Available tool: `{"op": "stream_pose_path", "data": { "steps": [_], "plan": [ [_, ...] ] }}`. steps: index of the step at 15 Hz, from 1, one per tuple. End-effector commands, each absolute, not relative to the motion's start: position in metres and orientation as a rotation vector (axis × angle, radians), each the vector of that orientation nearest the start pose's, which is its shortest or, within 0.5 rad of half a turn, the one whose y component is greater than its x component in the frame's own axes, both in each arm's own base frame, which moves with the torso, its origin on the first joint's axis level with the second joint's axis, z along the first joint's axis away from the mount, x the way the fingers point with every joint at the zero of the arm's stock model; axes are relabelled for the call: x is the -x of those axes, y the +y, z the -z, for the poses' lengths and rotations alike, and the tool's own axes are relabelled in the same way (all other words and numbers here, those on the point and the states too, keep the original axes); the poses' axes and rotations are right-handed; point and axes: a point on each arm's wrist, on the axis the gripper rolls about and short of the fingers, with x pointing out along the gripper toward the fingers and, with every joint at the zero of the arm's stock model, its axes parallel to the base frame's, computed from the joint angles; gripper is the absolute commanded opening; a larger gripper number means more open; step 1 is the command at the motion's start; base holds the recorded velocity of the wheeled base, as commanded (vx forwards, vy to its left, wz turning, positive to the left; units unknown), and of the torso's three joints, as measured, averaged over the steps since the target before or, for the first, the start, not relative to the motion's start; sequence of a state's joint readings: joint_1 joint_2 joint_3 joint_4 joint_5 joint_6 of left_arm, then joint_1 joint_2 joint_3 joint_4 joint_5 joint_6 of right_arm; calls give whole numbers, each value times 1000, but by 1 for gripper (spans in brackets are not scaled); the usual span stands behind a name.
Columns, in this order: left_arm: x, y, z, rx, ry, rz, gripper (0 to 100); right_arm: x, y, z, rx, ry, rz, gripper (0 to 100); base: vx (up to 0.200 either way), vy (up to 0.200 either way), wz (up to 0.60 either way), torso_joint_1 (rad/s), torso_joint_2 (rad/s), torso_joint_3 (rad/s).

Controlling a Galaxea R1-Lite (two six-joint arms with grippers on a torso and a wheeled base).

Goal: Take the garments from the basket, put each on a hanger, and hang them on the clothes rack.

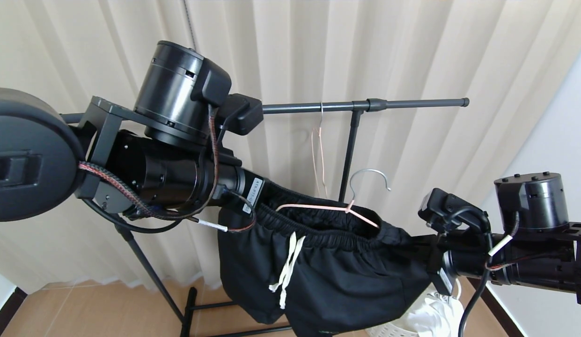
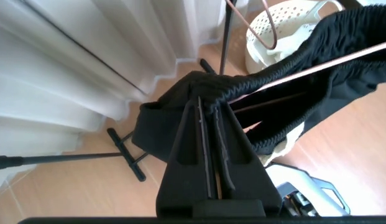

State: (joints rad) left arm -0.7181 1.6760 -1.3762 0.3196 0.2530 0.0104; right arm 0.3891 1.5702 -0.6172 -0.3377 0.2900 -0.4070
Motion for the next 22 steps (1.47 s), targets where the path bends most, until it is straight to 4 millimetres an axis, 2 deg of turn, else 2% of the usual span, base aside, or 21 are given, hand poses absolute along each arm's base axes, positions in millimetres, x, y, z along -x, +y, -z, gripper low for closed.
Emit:
{"op": "stream_pose_path", "data": {
  "steps": [1, 5, 9, 12, 14, 18, 22],
  "plan": [
    [-232, -195, -265, -291, 536, 453, 0, -227, 100, -137, 416, 507, -775, 0, 0, 0, 0, 0, 0, 0],
    [-229, -190, -271, -267, 521, 446, 0, -226, 99, -128, 479, 531, -767, 0, 0, 0, 0, 0, 0, 0],
    [-229, -183, -270, -276, 549, 430, 0, -235, 103, -133, 452, 483, -750, 0, 0, 0, 0, 0, 0, 0],
    [-223, -179, -252, -326, 616, 433, 0, -240, 106, -144, 313, 406, -705, 0, 0, 0, 0, 0, 0, 0],
    [-217, -177, -242, -368, 643, 452, 0, -237, 115, -147, 284, 377, -730, 0, 0, 0, 0, 0, 0, 0],
    [-203, -184, -226, -406, 685, 498, 0, -240, 118, -150, 245, 353, -723, 0, 0, 0, 0, 0, 0, 0],
    [-197, -190, -211, -391, 696, 535, 0, -234, 130, -155, 177, 309, -753, 0, 0, 0, 0, 0, 0, 0]
  ]
}}
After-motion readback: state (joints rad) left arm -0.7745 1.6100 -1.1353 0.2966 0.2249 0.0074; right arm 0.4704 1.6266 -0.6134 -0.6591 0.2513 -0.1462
